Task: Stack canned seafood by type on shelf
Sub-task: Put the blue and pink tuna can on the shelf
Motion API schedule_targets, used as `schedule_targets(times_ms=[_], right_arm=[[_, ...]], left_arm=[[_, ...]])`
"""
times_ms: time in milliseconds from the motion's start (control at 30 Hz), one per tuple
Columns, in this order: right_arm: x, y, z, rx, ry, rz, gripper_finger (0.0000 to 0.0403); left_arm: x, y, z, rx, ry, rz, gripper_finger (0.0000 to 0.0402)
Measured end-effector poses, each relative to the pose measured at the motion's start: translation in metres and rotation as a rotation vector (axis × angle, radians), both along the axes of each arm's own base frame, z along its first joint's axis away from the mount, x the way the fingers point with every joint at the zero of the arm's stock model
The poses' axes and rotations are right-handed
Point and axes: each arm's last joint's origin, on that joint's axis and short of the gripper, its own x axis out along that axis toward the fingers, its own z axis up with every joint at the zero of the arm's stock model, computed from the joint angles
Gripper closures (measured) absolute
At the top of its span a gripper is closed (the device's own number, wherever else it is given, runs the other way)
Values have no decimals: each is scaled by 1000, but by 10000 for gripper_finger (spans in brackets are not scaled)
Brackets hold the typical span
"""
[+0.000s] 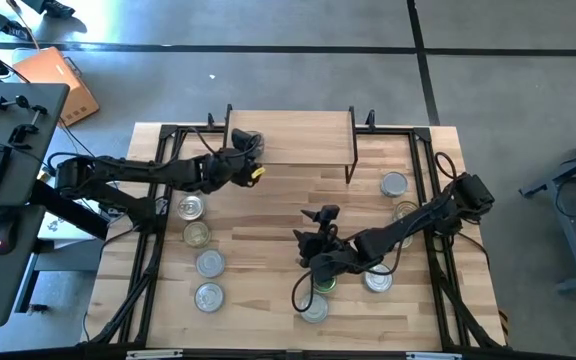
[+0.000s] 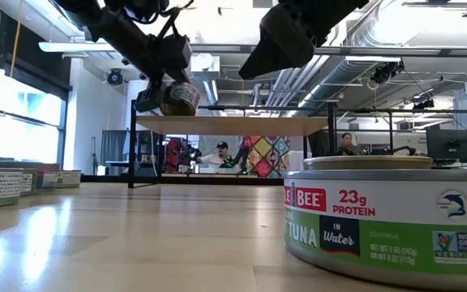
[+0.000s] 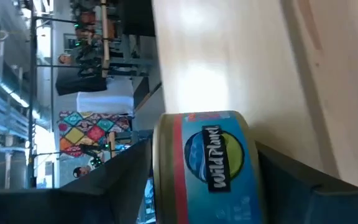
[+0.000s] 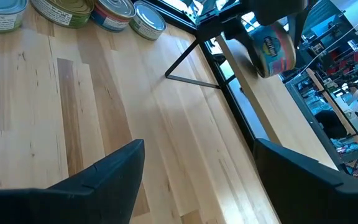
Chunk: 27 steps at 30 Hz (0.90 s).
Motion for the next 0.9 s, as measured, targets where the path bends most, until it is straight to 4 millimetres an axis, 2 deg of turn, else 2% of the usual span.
schedule_targets(times_ms=[300, 567, 900], right_arm=[[0, 0, 0, 0, 0, 0, 108], [0, 0, 0, 11, -5, -2, 108], [0, 0, 0, 13, -4, -1, 108]], left_arm=[[-1, 4, -3, -51, 11, -57, 139], [-5, 19, -4, -115, -22, -49, 138], [-16, 30, 6, -231, -137, -88, 128]])
